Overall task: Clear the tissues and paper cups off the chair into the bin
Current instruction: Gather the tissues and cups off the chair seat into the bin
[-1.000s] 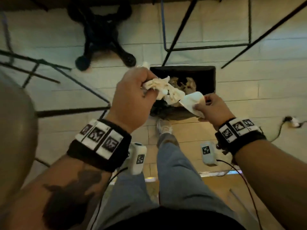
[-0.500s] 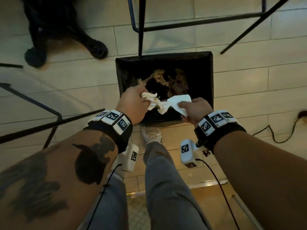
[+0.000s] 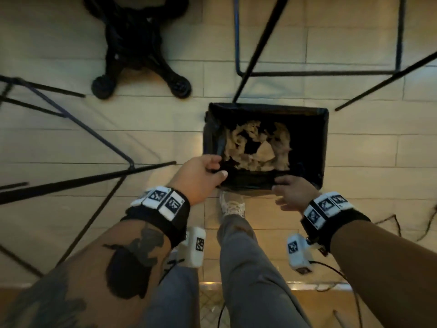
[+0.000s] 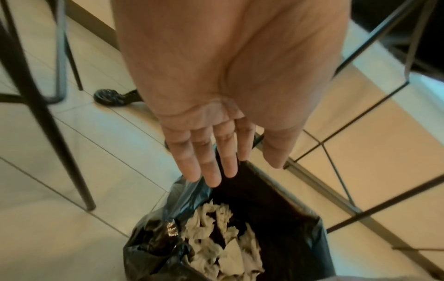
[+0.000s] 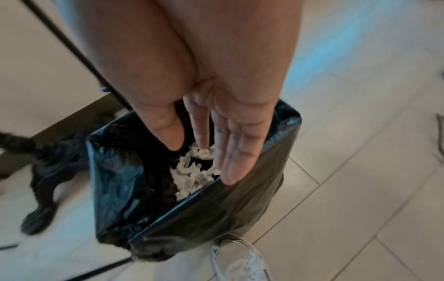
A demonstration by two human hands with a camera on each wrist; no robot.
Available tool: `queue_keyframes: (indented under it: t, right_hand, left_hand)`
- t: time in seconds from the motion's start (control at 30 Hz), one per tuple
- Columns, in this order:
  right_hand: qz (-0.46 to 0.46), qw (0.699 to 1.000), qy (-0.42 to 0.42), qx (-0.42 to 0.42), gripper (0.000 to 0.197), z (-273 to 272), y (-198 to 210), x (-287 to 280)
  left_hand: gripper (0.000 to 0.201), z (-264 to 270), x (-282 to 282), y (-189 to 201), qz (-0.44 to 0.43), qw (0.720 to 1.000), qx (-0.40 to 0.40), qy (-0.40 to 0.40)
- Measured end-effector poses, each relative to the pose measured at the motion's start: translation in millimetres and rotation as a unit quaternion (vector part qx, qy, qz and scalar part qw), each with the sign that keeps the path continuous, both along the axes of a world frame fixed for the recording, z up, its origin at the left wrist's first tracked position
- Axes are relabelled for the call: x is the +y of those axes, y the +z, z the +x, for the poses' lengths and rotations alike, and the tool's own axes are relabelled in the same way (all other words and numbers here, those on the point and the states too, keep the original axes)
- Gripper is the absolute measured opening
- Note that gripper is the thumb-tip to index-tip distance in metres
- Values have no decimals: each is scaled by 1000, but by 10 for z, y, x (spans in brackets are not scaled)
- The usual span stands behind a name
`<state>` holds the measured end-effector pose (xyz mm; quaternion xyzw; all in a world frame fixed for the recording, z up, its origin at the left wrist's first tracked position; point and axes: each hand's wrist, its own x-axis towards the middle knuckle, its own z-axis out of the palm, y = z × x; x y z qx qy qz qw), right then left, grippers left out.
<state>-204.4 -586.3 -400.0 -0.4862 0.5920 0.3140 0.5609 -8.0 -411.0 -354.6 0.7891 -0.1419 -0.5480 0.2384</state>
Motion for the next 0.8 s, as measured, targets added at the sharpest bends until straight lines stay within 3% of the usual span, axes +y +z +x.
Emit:
queue_keyframes:
  t: [0.17,0.3,0.4,0.47,0.57,0.7,0.8]
  right_hand:
    - [-105,971,215,19,20,385,803,314]
    - [-135,907,395,-43,25,893,1601,710]
    - [-169,873,440,-128,42,1313,2187,1049]
    - [-195,849,449,-197,23,1614,2676,1349]
    - [-217,797,476,-302,10,2049,3349,1860]
    - [-214,720,523,-403,28,2472,4041,2510]
    - [-220,658,546,-471,42,2692,4277,3000]
  left_hand:
    - [37,-1,796,1044,-43,997,-47,32]
    - [31,-23,1621,1968,-101,990,-88,42]
    - [28,-57,2268,2592,-146,974,-150,85]
    - [26,-86,2644,2960,-163,958,-202,118]
    - [21,-124,3116,3434,-178,925,-278,187]
    - [22,-106,3576,3706,-168,858,-402,272]
    - [42,-7,3799,3671,-107,795,-501,325]
